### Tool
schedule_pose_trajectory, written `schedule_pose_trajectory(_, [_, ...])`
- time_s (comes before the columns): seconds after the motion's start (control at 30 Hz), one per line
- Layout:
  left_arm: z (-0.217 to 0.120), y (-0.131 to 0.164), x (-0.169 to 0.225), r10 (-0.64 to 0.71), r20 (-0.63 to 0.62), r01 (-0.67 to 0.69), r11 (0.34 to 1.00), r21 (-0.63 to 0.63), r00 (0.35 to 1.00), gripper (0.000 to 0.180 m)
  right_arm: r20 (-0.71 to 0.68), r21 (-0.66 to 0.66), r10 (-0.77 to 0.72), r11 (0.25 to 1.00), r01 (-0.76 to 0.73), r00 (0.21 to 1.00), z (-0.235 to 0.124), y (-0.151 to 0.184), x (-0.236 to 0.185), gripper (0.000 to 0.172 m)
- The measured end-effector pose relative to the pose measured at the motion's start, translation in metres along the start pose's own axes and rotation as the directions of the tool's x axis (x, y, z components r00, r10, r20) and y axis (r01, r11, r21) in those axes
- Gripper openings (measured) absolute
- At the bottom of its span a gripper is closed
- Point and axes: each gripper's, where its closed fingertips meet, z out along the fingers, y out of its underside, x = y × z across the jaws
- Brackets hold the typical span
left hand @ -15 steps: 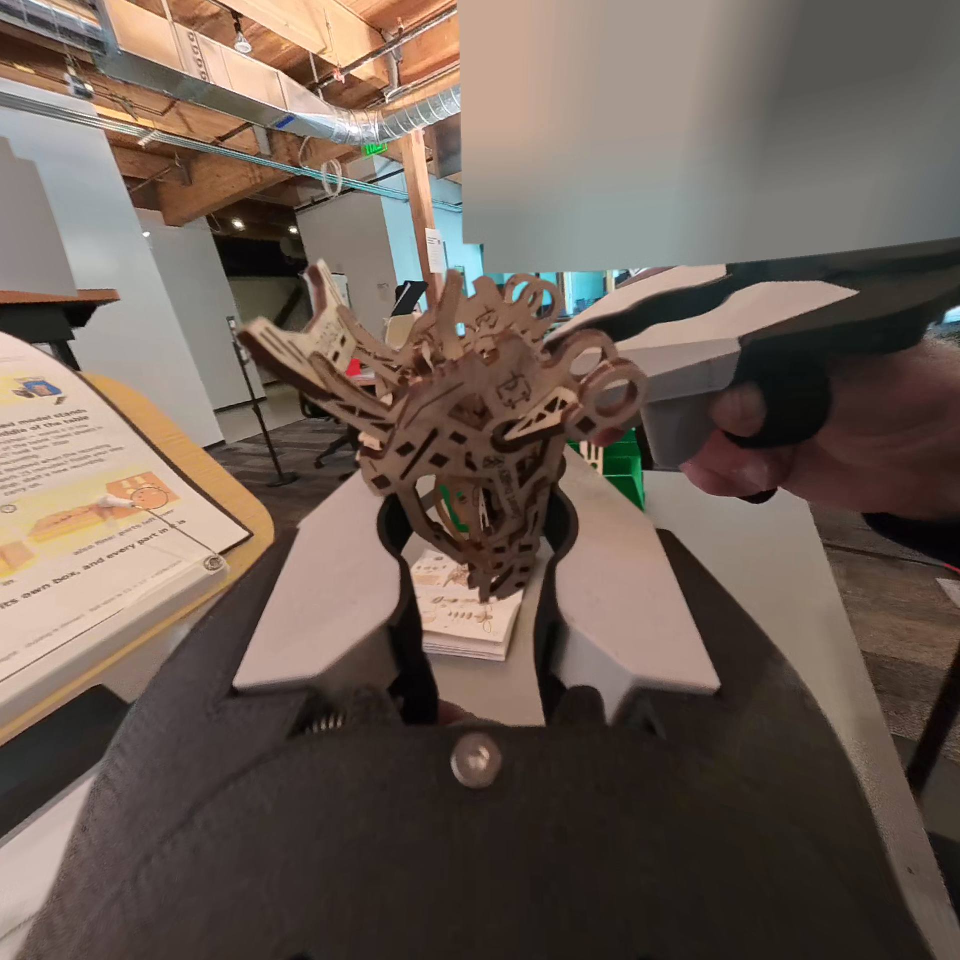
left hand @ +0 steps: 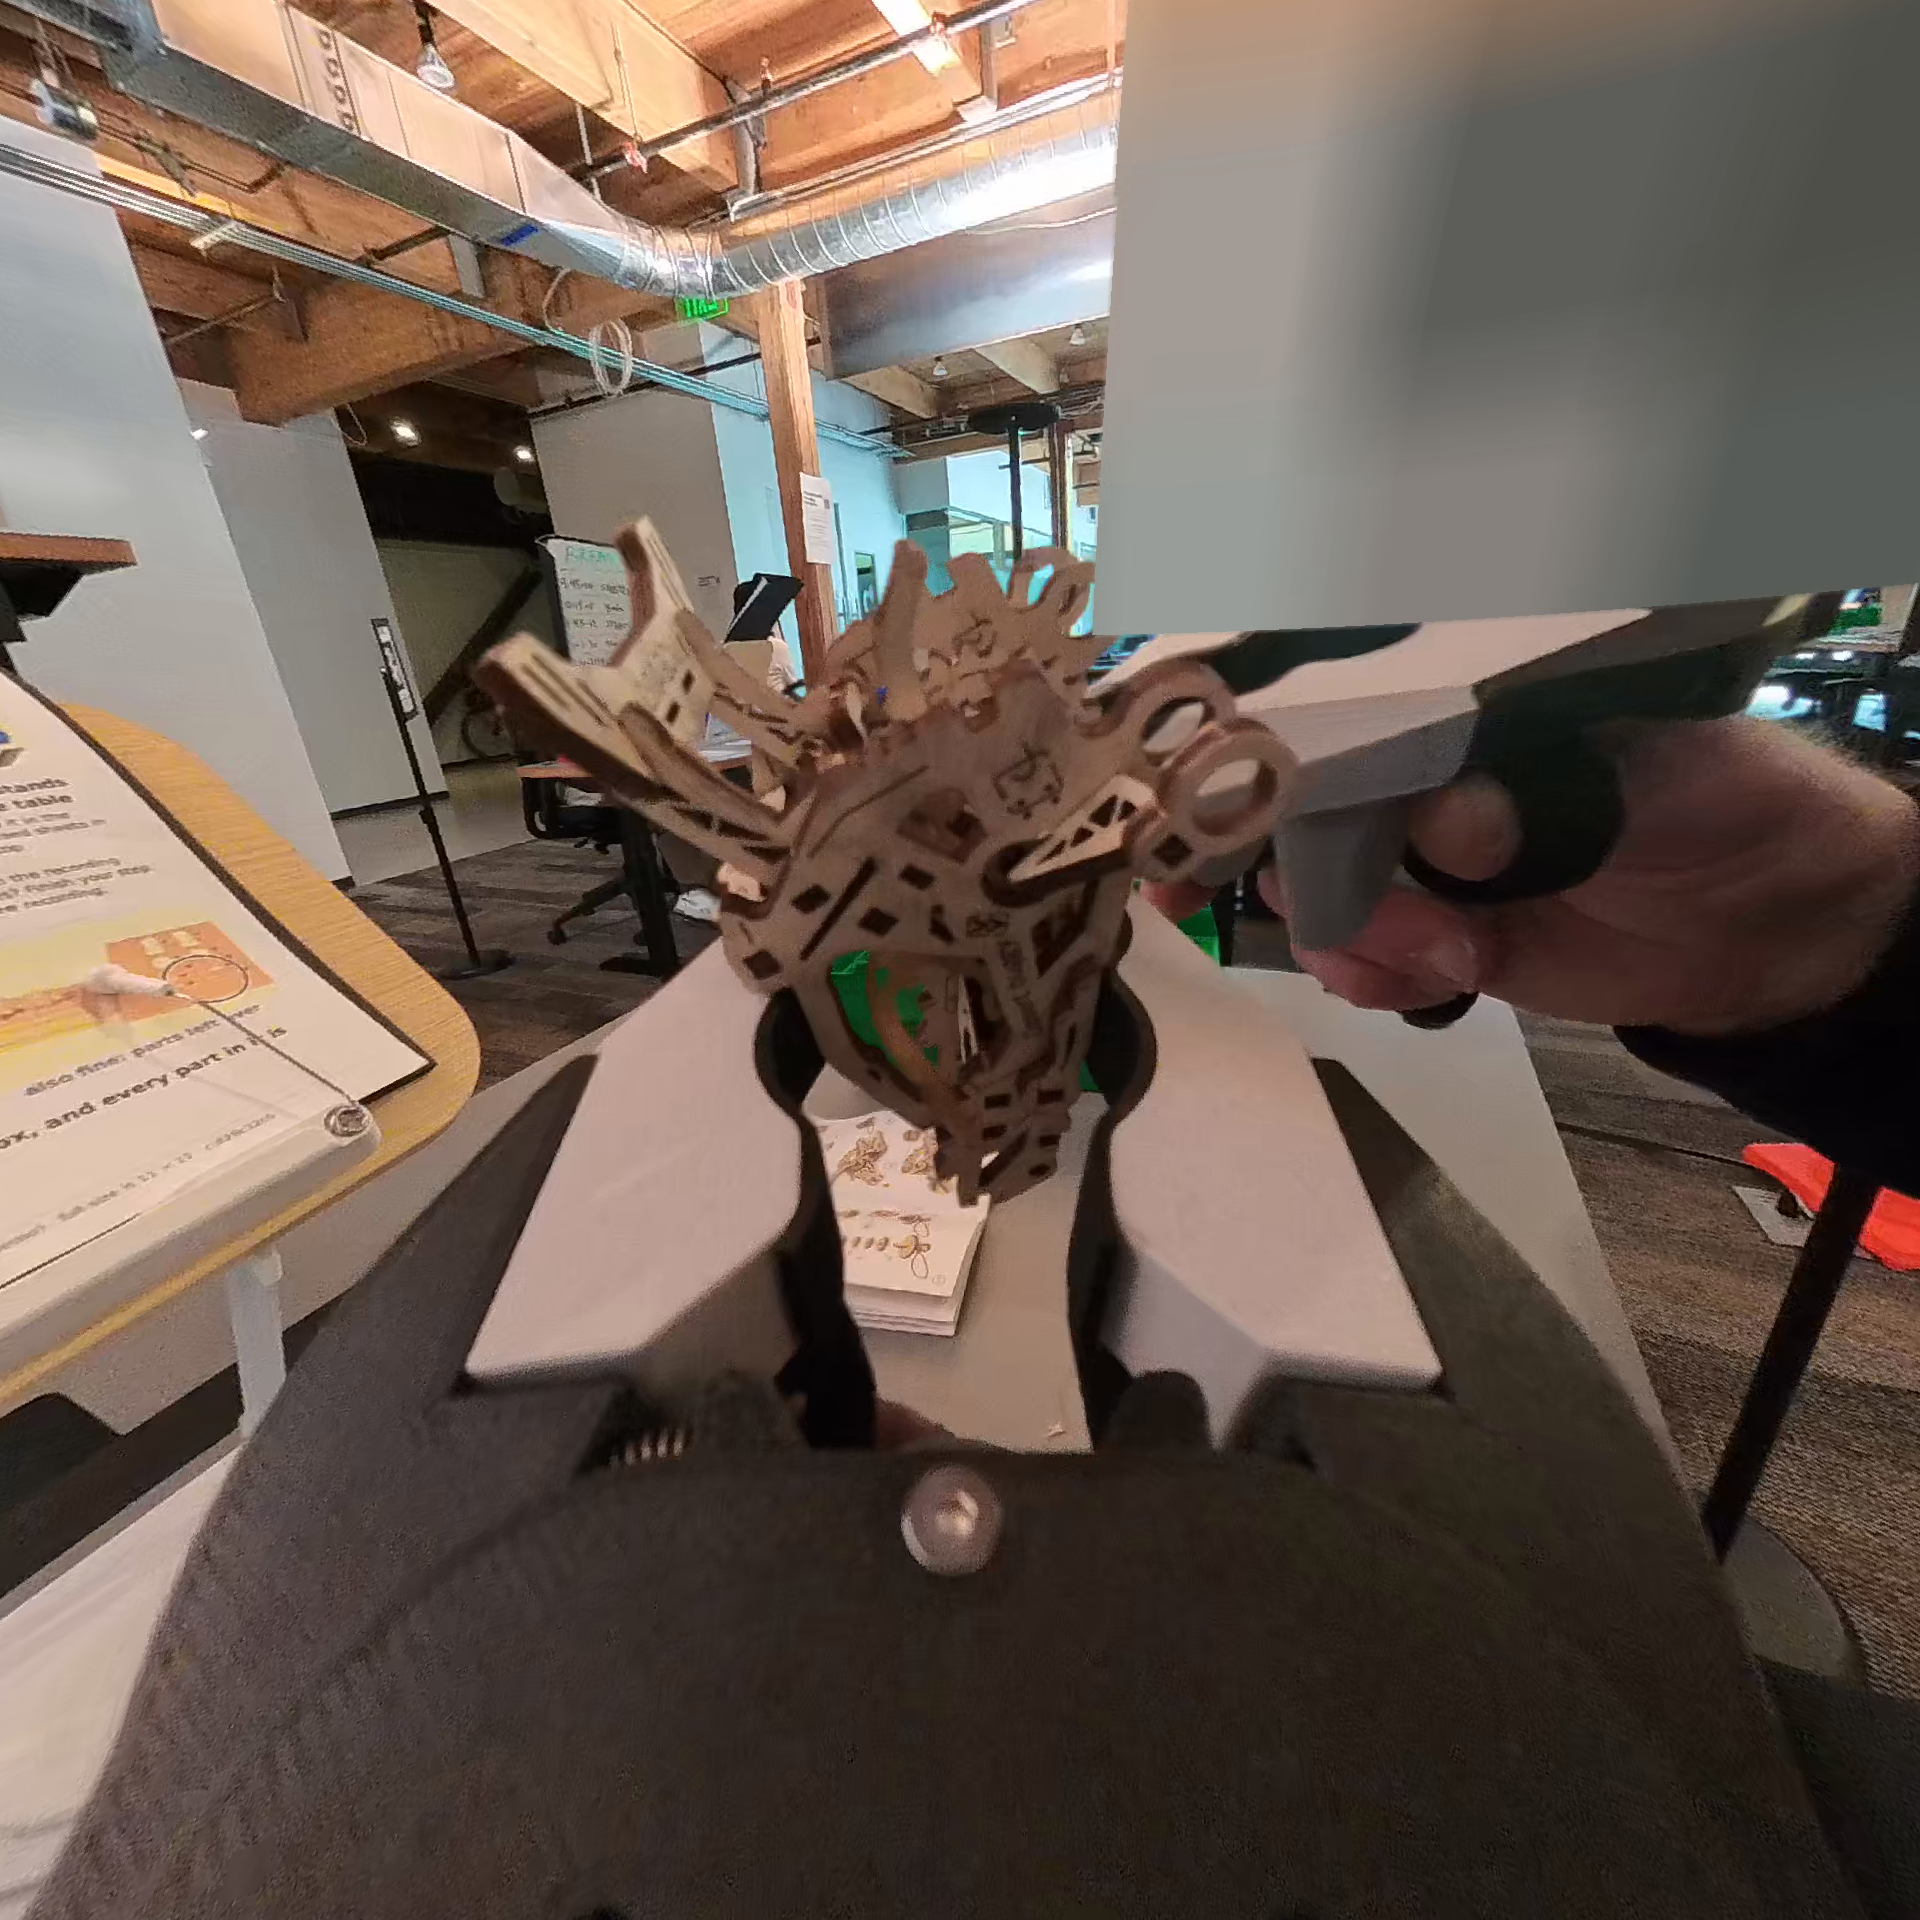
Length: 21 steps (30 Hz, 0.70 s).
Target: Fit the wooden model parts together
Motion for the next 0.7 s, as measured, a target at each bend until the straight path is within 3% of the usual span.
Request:
schedule_pose_trajectory(0.07, [-0.0001,-0.0002,-0.0005,0.011,0.009,-0.011,1.000,0.001,1.000,0.047,-0.015,0.001,0.004,1.000,-0.004,1.000,0.0003,-0.0006,0.0024,0.005])
schedule_pose_trajectory(0.4, [0.0005,0.0023,0.0054,0.004,-0.027,-0.004,1.000,-0.003,1.000,0.047,0.022,-0.025,0.011,1.000,-0.010,1.000,0.0008,0.0032,0.0008,0.003])
schedule_pose_trajectory(0.7, [-0.0040,-0.0049,0.0091,-0.091,-0.143,0.095,0.995,0.026,0.986,0.046,0.121,-0.027,0.070,0.997,-0.068,0.990,0.0004,-0.0023,-0.0050,0.003])
